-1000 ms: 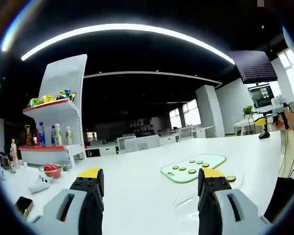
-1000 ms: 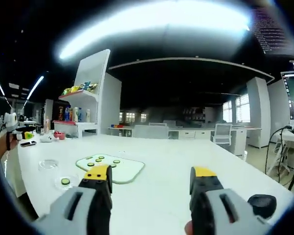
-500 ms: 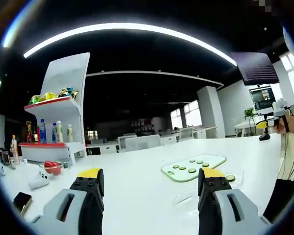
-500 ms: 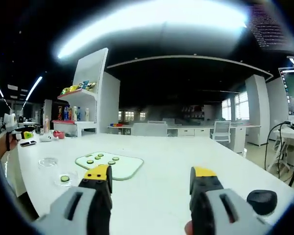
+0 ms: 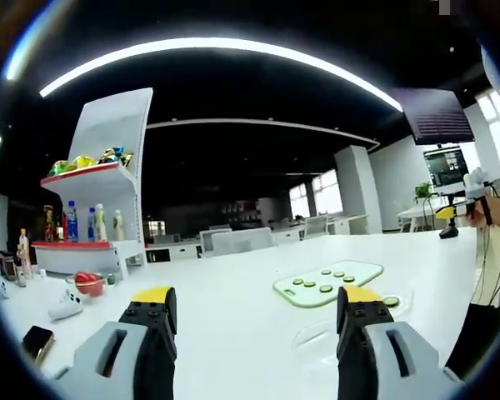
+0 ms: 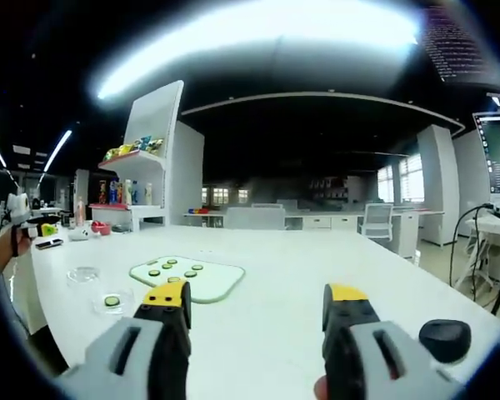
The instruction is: Open the petri dish lid, add cucumber slices into the petri dish, and close the lid
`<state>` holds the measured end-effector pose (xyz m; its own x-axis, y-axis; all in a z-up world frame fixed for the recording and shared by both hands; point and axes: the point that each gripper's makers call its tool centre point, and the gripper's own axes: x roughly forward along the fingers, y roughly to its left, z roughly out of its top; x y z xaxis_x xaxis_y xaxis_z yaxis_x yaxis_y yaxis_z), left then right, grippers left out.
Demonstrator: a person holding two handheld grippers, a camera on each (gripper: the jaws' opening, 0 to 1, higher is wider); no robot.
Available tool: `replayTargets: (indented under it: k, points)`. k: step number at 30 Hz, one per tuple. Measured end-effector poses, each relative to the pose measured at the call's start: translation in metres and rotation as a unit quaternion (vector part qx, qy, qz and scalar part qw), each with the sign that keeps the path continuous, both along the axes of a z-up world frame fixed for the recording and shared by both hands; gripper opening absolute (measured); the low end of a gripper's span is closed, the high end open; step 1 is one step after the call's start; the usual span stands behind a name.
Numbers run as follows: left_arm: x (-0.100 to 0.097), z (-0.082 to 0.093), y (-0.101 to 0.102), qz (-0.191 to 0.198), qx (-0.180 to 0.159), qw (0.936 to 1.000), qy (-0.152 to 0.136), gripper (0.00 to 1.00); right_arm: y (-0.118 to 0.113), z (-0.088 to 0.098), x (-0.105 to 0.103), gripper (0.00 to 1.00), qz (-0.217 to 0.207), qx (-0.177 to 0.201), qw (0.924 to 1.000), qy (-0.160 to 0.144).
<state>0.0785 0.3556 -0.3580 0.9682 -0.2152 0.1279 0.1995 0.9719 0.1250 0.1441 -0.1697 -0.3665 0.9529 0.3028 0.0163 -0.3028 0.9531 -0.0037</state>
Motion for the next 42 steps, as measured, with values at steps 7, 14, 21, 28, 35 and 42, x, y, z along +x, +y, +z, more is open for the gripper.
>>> replayTargets:
  k: [7,14,21,28,35,42]
  points:
    - [0.002,-0.008,-0.003,-0.021,0.008,0.9997,0.009,0.78,0.002,0.004,-0.002,0.65,0.026,0.032,0.9992,-0.001]
    - [0.002,-0.005,-0.002,-0.049,-0.004,0.9988,0.006,0.78,0.000,0.009,-0.002,0.64,0.036,0.045,0.9983,-0.006]
    - [0.003,-0.003,0.000,-0.070,-0.010,0.9975,0.005,0.78,0.003,0.016,-0.002,0.65,0.046,0.050,0.9976,-0.012]
    - [0.000,0.000,-0.004,-0.107,-0.020,0.9941,0.003,0.78,0.015,0.025,-0.004,0.65,0.064,0.037,0.9971,-0.017]
    - [0.000,-0.003,-0.006,-0.126,-0.013,0.9919,0.013,0.78,0.024,0.035,-0.004,0.65,0.080,0.029,0.9960,-0.026]
    - [-0.004,-0.004,-0.008,-0.153,-0.016,0.9880,0.018,0.78,0.041,0.046,-0.003,0.65,0.108,0.010,0.9935,-0.034]
